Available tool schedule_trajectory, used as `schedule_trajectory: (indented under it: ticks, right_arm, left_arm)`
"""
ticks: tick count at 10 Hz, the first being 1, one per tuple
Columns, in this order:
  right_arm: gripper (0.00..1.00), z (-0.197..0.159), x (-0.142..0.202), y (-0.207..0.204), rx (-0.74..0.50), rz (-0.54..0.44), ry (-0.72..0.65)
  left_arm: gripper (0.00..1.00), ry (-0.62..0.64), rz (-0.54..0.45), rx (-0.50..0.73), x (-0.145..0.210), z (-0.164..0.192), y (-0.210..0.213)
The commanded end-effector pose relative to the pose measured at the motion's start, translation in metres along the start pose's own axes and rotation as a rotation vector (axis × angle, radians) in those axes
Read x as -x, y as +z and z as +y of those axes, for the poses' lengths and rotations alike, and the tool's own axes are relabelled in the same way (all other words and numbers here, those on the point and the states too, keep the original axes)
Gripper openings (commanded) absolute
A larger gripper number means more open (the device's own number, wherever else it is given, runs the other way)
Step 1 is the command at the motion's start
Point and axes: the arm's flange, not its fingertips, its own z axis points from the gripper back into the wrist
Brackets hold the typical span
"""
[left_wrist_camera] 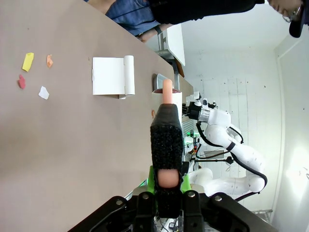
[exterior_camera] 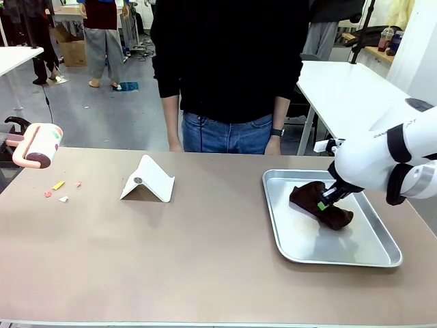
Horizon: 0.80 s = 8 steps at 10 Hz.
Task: Clean the surface of the table.
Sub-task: If a person points to the right, clean the right side of the table with your right hand, and if they point to the left, clean the left side with your left hand.
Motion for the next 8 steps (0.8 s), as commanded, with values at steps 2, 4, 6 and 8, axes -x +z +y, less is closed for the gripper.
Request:
schedule_trajectory:
  ticks: [2,4,6,8]
  right_arm:
    - [0.11,-0.017,0.048,0.015,0.070,-0.010,-0.127]
    - [0.11,-0.036,0.051,0.015,0.064,-0.017,-0.203]
    - [0.11,-0.042,0.052,0.019,0.014,-0.054,-0.241]
    - [0.11,-0.049,0.051,0.025,-0.071,-0.093,-0.291]
  left_arm:
    - [0.15,-0.016,-0.001,0.001,0.002,-0.002,0.001]
    - [0.15,-0.016,-0.001,0.001,0.002,-0.002,0.001]
    - [0.15,-0.016,-0.001,0.001,0.002,-0.002,0.001]
    - [0.15,-0.016,-0.001,0.001,0.002,-0.002,0.001]
